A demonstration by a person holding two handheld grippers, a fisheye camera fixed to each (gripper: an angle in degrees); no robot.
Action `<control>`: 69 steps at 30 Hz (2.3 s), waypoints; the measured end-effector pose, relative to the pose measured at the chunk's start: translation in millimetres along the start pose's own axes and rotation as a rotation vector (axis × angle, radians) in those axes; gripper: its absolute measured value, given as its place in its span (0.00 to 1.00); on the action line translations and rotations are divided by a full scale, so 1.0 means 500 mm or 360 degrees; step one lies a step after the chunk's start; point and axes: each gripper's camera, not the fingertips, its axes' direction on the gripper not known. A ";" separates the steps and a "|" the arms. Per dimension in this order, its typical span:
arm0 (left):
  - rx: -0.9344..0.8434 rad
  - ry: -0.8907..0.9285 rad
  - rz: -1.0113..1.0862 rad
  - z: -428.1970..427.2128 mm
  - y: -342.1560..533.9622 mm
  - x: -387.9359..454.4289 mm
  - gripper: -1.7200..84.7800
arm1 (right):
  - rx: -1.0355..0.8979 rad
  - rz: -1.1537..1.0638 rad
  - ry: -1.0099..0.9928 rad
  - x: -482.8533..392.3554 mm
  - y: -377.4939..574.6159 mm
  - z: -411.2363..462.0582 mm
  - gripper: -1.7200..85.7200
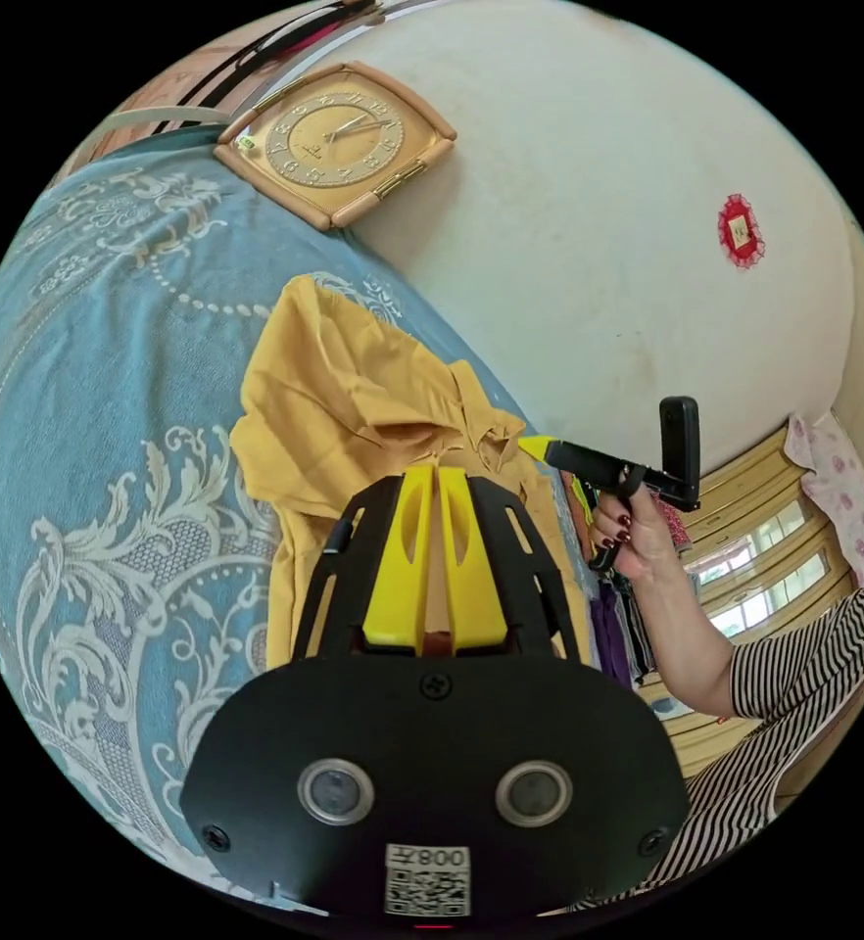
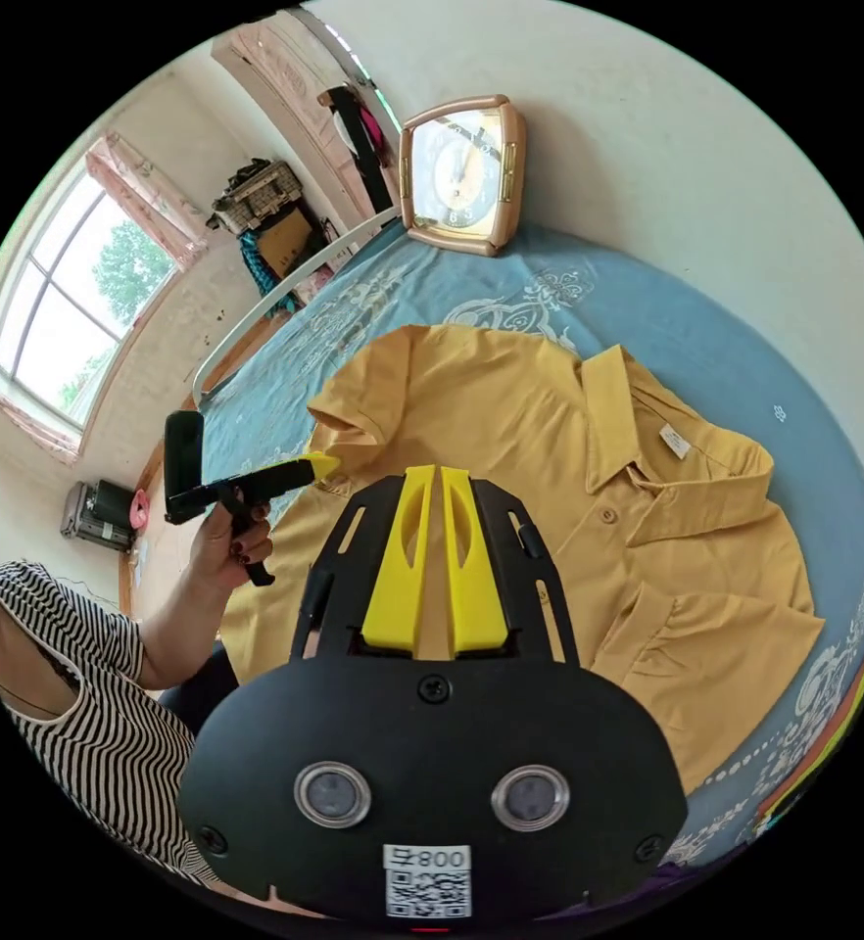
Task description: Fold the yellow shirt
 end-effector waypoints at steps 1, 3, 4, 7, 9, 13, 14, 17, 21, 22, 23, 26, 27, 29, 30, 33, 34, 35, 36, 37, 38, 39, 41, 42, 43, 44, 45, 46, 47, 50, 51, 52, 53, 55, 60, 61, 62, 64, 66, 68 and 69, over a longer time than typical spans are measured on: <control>-0.0002 -0.0042 -0.0011 0.009 0.013 -0.007 0.03 | -0.0040 -0.0042 0.0012 -0.030 -0.037 0.017 0.08; -0.0009 -0.0045 -0.0018 0.022 0.023 -0.018 0.03 | -0.0100 -0.0118 0.0003 -0.078 -0.091 0.047 0.10; -0.0011 -0.0033 -0.0024 0.030 0.026 -0.026 0.03 | -0.0139 -0.0164 -0.0029 -0.112 -0.126 0.066 0.11; -0.0048 -0.0069 -0.0005 0.052 0.030 -0.042 0.03 | -0.0217 -0.0349 -0.0071 -0.215 -0.196 0.101 0.12; -0.0052 -0.0027 -0.0022 0.063 0.036 -0.053 0.03 | -0.0248 -0.0485 0.0016 -0.285 -0.224 0.118 0.12; -0.0094 0.0007 -0.0035 0.093 0.041 -0.068 0.03 | -0.0371 -0.0785 0.0256 -0.435 -0.275 0.165 0.12; -0.0092 -0.0008 -0.0026 0.098 0.041 -0.066 0.03 | -0.0384 -0.0821 0.0287 -0.453 -0.281 0.171 0.12; -0.0105 -0.0028 -0.0013 0.117 0.044 -0.061 0.03 | -0.0413 -0.0940 0.0457 -0.535 -0.309 0.201 0.11; -0.0106 -0.0025 0.0001 0.137 0.046 -0.054 0.03 | -0.0419 -0.1045 0.0689 -0.626 -0.341 0.234 0.08; -0.0108 -0.0026 0.0011 0.144 0.046 -0.050 0.03 | -0.0394 -0.1061 0.0756 -0.644 -0.346 0.239 0.05; -0.0109 -0.0031 0.0022 0.151 0.045 -0.045 0.03 | -0.0377 -0.1063 0.0781 -0.652 -0.349 0.239 0.04; -0.0106 -0.0046 0.0050 0.167 0.043 -0.031 0.03 | -0.0303 -0.1001 0.0791 -0.676 -0.373 0.220 0.03; -0.0109 -0.0046 0.0056 0.170 0.043 -0.028 0.03 | -0.0299 -0.0959 0.0714 -0.680 -0.386 0.208 0.03; -0.0118 -0.0049 0.0073 0.184 0.043 -0.017 0.03 | -0.0300 -0.0941 0.0557 -0.688 -0.399 0.189 0.04; -0.0119 -0.0046 0.0074 0.188 0.043 -0.015 0.03 | -0.0323 -0.0955 0.0485 -0.696 -0.405 0.183 0.05; -0.0128 -0.0048 0.0082 0.204 0.042 -0.003 0.03 | -0.0353 -0.1010 0.0482 -0.722 -0.411 0.188 0.11; -0.0140 -0.0064 0.0087 0.213 0.041 0.002 0.03 | -0.0346 -0.1051 0.0522 -0.734 -0.412 0.196 0.11; -0.0150 -0.0067 0.0088 0.222 0.041 0.007 0.03 | -0.0346 -0.1067 0.0543 -0.739 -0.413 0.202 0.11; -0.0153 -0.0058 0.0088 0.226 0.040 0.008 0.03 | -0.0358 -0.1096 0.0573 -0.748 -0.417 0.214 0.11; -0.0150 -0.0040 0.0087 0.231 0.039 0.012 0.03 | -0.0370 -0.1112 0.0590 -0.755 -0.423 0.227 0.10; -0.0148 -0.0042 0.0088 0.237 0.038 0.016 0.03 | -0.0373 -0.1117 0.0592 -0.757 -0.426 0.232 0.10; -0.0151 -0.0048 0.0088 0.240 0.038 0.018 0.03 | -0.0387 -0.1121 0.0592 -0.759 -0.431 0.242 0.10; -0.0154 -0.0039 0.0086 0.251 0.035 0.025 0.03 | -0.0409 -0.1108 0.0597 -0.757 -0.439 0.256 0.08; -0.0153 -0.0038 0.0086 0.253 0.034 0.027 0.03 | -0.0401 -0.1090 0.0609 -0.753 -0.443 0.263 0.06; -0.0149 -0.0041 0.0086 0.258 0.033 0.032 0.03 | -0.0387 -0.1071 0.0616 -0.748 -0.445 0.266 0.04; -0.0151 -0.0040 0.0087 0.263 0.031 0.036 0.03 | -0.0381 -0.1064 0.0618 -0.745 -0.446 0.267 0.04; -0.0155 -0.0039 0.0089 0.266 0.030 0.039 0.03 | -0.0371 -0.1053 0.0619 -0.740 -0.447 0.270 0.03; -0.0158 -0.0039 0.0091 0.271 0.029 0.044 0.03 | -0.0367 -0.1042 0.0620 -0.734 -0.448 0.272 0.03; -0.0160 -0.0041 0.0094 0.276 0.027 0.049 0.03 | -0.0365 -0.1036 0.0619 -0.730 -0.448 0.273 0.03; -0.0159 -0.0048 0.0099 0.286 0.023 0.062 0.03 | -0.0346 -0.1062 0.0544 -0.716 -0.443 0.264 0.04; -0.0159 -0.0048 0.0100 0.288 0.022 0.065 0.03 | -0.0353 -0.1093 0.0529 -0.712 -0.438 0.262 0.07; -0.0163 -0.0049 0.0105 0.293 0.020 0.070 0.03 | -0.0365 -0.1121 0.0551 -0.707 -0.432 0.266 0.09; -0.0174 -0.0051 0.0110 0.299 0.018 0.076 0.03 | -0.0364 -0.1140 0.0571 -0.705 -0.429 0.269 0.10; -0.0184 -0.0060 0.0117 0.306 0.015 0.085 0.03 | -0.0354 -0.1217 0.0630 -0.690 -0.414 0.288 0.10; -0.0182 -0.0061 0.0114 0.318 0.006 0.103 0.03 | -0.0383 -0.1179 0.0590 -0.626 -0.410 0.329 0.08; -0.0182 -0.0050 0.0108 0.320 0.004 0.105 0.03 | -0.0381 -0.1157 0.0578 -0.606 -0.407 0.335 0.06; -0.0184 -0.0045 0.0102 0.322 0.001 0.108 0.03 | -0.0376 -0.1144 0.0572 -0.595 -0.406 0.337 0.06; -0.0184 -0.0042 0.0110 0.326 -0.003 0.116 0.03 | -0.0355 -0.1105 0.0591 -0.551 -0.396 0.341 0.04; -0.0174 -0.0037 0.0120 0.328 -0.007 0.125 0.03 | -0.0312 -0.1052 0.0568 -0.512 -0.389 0.330 0.03; -0.0134 0.0036 0.0137 0.332 -0.011 0.139 0.03 | -0.0233 -0.0953 0.0539 -0.463 -0.385 0.308 0.03; -0.0123 0.0057 0.0142 0.332 -0.012 0.143 0.03 | -0.0173 -0.0865 0.0488 -0.422 -0.383 0.289 0.03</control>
